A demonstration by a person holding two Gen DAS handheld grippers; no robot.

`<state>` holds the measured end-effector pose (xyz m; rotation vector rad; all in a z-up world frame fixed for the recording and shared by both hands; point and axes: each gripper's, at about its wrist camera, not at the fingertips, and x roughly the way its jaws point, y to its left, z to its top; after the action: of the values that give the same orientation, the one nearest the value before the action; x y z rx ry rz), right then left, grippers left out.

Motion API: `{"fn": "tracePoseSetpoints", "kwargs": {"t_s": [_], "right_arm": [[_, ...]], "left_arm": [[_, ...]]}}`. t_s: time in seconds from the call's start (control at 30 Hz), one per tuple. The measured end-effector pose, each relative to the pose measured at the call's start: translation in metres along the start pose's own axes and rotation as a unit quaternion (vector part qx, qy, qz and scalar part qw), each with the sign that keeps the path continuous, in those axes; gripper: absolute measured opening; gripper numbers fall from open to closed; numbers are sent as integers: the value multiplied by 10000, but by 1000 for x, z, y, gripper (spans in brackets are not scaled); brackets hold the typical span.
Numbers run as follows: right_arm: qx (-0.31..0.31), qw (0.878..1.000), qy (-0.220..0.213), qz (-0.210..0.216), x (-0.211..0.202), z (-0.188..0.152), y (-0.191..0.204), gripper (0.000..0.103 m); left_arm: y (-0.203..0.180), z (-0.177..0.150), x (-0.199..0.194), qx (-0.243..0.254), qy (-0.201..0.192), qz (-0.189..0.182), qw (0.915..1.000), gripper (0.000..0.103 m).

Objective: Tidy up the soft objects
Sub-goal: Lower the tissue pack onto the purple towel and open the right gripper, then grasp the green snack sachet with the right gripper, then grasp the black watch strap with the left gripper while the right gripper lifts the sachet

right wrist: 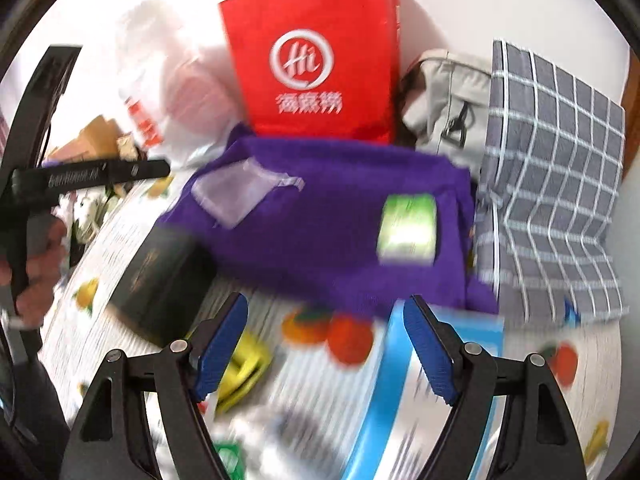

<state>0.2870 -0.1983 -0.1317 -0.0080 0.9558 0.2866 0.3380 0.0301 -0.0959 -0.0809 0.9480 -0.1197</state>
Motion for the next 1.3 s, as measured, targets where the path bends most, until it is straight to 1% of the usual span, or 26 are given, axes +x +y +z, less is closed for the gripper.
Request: {"fn": "tracePoseSetpoints", "kwargs": {"t_s": [0.13,0.27,0.37,0.43,0.5,0.6,0.7,0.77,0.9,0.93,0.97,1.0,1.07,1.17,1.3], "right_arm": [[-8,9998,206,56,-13,-50,18,78],[63,9991,374,177,-26,-92,28,67],[190,9982,457,334,-34,-120,33,67],[222,9979,493,344,-37,-134,39,67],[169,9982,478,329,-39,-145,46,67],[57,9984,489,275,-31,-154,56,67],[-97,9988,483,62,-16,-157,63,67],[-109,9987,486,103,-8,-157,64,67],[-206,9994,262,17,0,-155,70,66],[-216,9995,234,-20,1,-155,70,65],[-209,9996,189,-24,0,-155,70,53],[-184,9997,176,20,-1,-155,69,39],[-63,9997,149,169,-6,-156,65,38],[27,9999,87,130,-16,-159,62,37],[75,9999,24,125,-30,-165,58,37]], "left_arm": [[7,-25,-13,-177,48,-91,9998,66],[12,-53,-30,-243,27,-151,9996,66],[14,-77,-41,-282,45,-218,9994,66],[15,-94,-48,-244,58,-276,9993,66],[16,-107,-54,-223,49,-212,9995,66],[20,-125,-62,-217,41,-59,9997,66],[24,-140,-68,-200,49,-34,9998,66],[27,-149,-70,-182,85,1,9998,66],[31,-163,-75,-183,150,-11,9997,66],[32,-166,-76,-201,176,-90,9996,66],[32,-168,-76,-214,201,-178,9994,66],[31,-169,-76,-227,215,-230,9992,66],[28,-174,-75,-280,265,-349,9986,66],[19,-180,-72,-273,345,-528,9976,66],[-4,-186,-70,-96,428,-734,9963,66]]}}
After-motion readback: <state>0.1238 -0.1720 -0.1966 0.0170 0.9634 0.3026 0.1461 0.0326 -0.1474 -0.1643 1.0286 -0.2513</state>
